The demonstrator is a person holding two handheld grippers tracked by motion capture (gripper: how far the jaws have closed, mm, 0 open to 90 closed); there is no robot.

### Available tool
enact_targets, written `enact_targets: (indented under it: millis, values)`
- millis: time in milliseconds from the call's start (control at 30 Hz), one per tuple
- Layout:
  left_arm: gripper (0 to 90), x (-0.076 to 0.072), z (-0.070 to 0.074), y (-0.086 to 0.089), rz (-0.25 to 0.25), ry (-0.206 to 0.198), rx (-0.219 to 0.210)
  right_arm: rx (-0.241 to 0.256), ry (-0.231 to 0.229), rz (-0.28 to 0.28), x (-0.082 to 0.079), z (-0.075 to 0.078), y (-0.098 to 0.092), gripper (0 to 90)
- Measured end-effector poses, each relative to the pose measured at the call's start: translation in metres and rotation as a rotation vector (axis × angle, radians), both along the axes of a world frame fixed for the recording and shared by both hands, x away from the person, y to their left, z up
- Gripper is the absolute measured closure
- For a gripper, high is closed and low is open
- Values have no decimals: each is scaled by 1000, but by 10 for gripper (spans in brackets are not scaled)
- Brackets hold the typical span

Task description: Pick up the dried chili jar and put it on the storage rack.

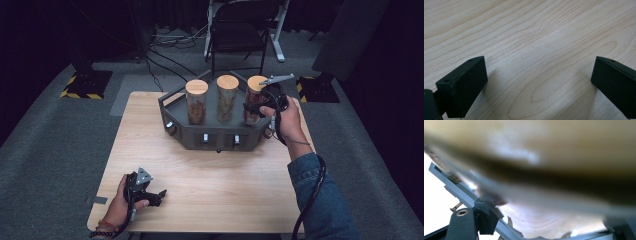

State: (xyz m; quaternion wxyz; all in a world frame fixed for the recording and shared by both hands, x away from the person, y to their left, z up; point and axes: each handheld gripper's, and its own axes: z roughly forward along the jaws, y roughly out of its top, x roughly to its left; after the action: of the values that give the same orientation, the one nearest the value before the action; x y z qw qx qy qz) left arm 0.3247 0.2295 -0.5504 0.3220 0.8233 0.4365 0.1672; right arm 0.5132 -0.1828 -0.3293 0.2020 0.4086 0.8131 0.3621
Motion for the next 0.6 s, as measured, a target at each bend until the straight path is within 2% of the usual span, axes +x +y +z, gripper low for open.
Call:
enact_targets:
  millis: [600]
  values:
    - [4, 0, 0, 0, 0, 0, 1, 7, 32, -21, 14, -18, 5, 254]
